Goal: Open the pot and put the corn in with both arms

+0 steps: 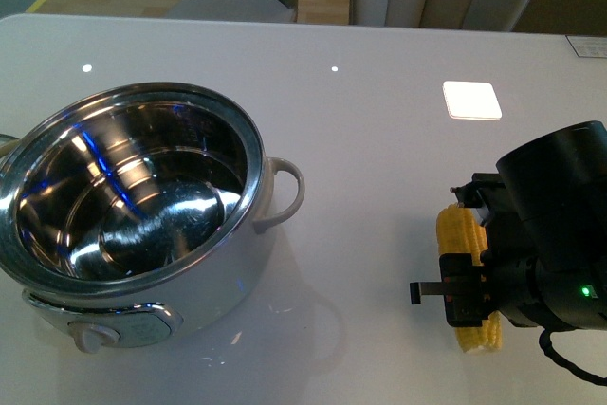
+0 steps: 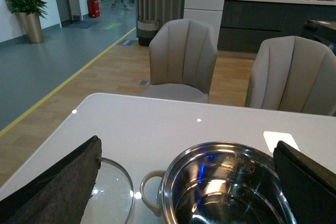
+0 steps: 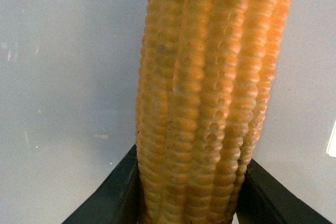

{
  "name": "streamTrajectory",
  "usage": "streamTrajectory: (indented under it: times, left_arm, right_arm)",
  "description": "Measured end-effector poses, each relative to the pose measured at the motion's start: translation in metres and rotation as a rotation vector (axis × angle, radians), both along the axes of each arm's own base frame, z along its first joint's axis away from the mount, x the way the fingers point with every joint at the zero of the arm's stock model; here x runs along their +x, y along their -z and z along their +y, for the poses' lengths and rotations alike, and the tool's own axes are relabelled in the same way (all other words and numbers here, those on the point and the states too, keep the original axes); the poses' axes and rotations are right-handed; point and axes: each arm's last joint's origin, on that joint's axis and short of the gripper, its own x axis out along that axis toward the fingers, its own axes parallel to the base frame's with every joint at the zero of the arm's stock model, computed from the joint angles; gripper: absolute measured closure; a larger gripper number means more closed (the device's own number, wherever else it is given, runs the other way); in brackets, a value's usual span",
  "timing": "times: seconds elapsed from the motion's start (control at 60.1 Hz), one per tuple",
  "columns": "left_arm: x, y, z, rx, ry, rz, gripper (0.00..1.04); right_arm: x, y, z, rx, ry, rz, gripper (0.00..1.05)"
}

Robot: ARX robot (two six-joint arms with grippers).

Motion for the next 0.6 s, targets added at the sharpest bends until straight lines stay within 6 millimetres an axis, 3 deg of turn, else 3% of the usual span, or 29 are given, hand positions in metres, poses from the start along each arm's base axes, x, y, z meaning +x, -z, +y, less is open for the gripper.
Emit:
streamTrajectory:
  times: [0.167, 0.25, 0.466, 0.599]
  left_arm:
    - [0.000, 0.000, 0.000, 0.000, 0.000, 0.000, 0.07]
    - [0.000, 0.000, 0.000, 0.000, 0.000, 0.000, 0.07]
    - [0.000, 0.000, 0.000, 0.000, 0.000, 0.000, 0.07]
    - [0.000, 0.000, 0.000, 0.000, 0.000, 0.000, 0.07]
  right_arm:
    - [-0.002, -0.022, 0.000, 0.051, 0.022, -0.048, 0.82]
    - [-0.002, -0.037, 0.001, 0.078, 0.025, -0.092, 0.83]
    - [0.002, -0.092, 0.008, 0.242, 0.025, -0.192, 0.85]
    - [0.008, -0.127, 0.025, 0.361, 0.008, -0.245, 0.85]
